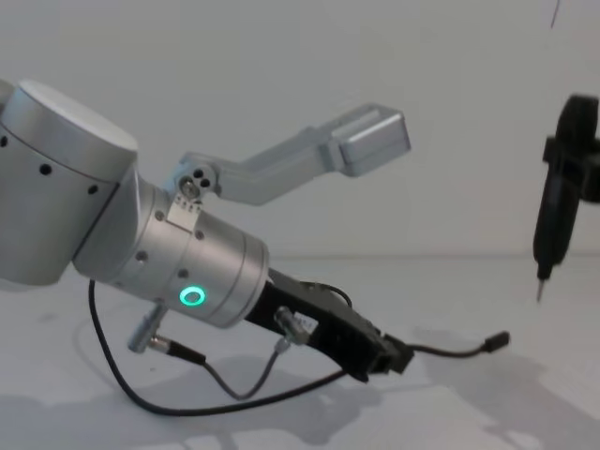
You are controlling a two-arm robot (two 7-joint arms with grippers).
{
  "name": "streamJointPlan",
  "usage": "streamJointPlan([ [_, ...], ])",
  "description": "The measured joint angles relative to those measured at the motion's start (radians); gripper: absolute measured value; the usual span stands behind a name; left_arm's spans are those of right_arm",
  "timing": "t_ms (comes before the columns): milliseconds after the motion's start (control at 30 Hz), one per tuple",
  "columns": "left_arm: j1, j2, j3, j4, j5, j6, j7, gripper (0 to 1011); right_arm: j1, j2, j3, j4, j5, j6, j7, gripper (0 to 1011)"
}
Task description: Pick up the data cable with the one hand.
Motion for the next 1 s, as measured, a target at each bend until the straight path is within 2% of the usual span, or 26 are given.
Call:
streamJointPlan([
  [467,0.012,0.022,-0.032,-0.050,0.023,-0.039,0.037,36,0.054,-0.019,0.014,0.003,0.022,-0.021,0.036,279],
  [1000,0.016,0.030,-0.043,-0.068,0.031,-0.053,0.050,36,0.130,-0.042,0.025,0.095,0.036,-0.043,0.081,279],
])
